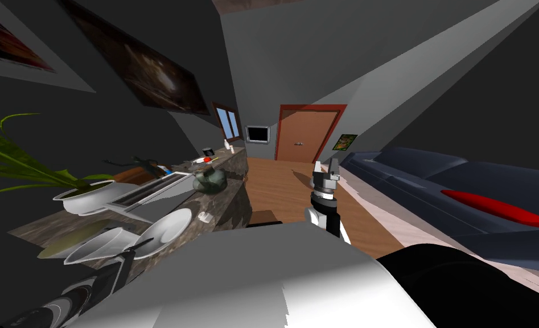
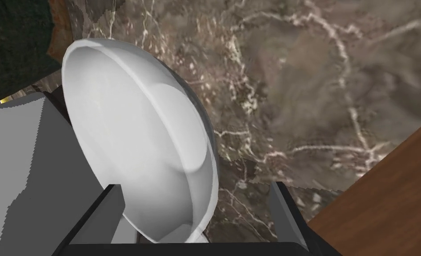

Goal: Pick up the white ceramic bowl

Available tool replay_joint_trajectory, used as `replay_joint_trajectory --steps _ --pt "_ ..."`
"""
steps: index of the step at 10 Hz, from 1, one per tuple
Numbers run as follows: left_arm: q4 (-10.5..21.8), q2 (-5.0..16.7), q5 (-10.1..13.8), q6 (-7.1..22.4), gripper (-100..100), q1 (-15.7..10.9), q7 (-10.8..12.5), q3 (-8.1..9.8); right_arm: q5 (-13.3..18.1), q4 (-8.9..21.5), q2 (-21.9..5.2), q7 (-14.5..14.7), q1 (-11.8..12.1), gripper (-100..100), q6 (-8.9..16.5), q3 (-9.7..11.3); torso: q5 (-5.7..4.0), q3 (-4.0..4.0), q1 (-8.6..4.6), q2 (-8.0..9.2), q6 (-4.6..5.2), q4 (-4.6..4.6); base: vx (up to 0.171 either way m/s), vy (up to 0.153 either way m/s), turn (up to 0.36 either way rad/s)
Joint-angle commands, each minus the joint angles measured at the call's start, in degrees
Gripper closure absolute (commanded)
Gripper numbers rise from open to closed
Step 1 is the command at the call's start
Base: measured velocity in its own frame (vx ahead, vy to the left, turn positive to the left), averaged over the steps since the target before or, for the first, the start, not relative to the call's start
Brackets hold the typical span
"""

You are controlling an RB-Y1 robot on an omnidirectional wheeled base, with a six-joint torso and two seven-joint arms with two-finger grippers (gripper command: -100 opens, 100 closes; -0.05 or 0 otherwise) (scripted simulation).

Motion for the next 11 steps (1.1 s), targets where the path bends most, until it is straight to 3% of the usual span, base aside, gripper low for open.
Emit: replay_joint_trajectory --steps 1,2,4,5,6,10,11 --pt "0.0 0.0 0.0 0.0 0 0.0 0.0 0.0 0.0 0.0 0.0 0.0 0.0 0 0.0 0.0 0.0 0.0 0.0 0.0 0.0 0.0 0.011 0.001 0.0" --pt "1.14 -1.09 -0.54 -0.22 -100 -1.72 -0.47 -1.67 0.0 0.0 0.0 0.0 -0.01 0 0.0 0.0 0.0 0.12 -0.01 0.19 -0.01 0.05 0.02 0.006 -0.055" --pt "2.58 -2.45 -1.2 -0.49 -100 -3.84 -1.04 -3.76 0.0 0.0 0.0 0.0 -0.01 0 0.0 0.0 0.01 0.16 0.03 0.25 0.0 0.07 0.026 0.01 -0.065" --pt "2.11 -2.04 -1.0 -0.43 -100 -3.11 -0.83 -3.1 0.0 0.0 0.0 0.0 -0.01 0 0.0 0.0 0.01 0.16 0.03 0.24 -0.01 0.07 0.013 0.004 -0.01" --pt "2.22 -2.13 -1.06 -0.5 100 -3.22 -0.92 -3.26 0.0 0.0 0.0 0.0 -0.01 0 0.0 0.0 0.0 0.17 0.0 0.28 -0.01 0.07 0.0 0.0 0.0" --pt "2.21 -2.1 -1.07 -0.44 100 -3.19 -0.93 -3.27 0.0 0.0 0.0 0.0 -0.01 0 0.0 0.0 -0.03 0.24 -0.05 0.37 -0.03 0.12 0.0 0.0 0.0" --pt "2.22 -2.09 -1.07 -0.43 0 -3.18 -0.94 -3.28 0.0 0.0 0.0 0.0 -0.01 0 0.0 0.0 -0.04 0.25 -0.06 0.38 -0.03 0.13 0.0 0.0 0.0"
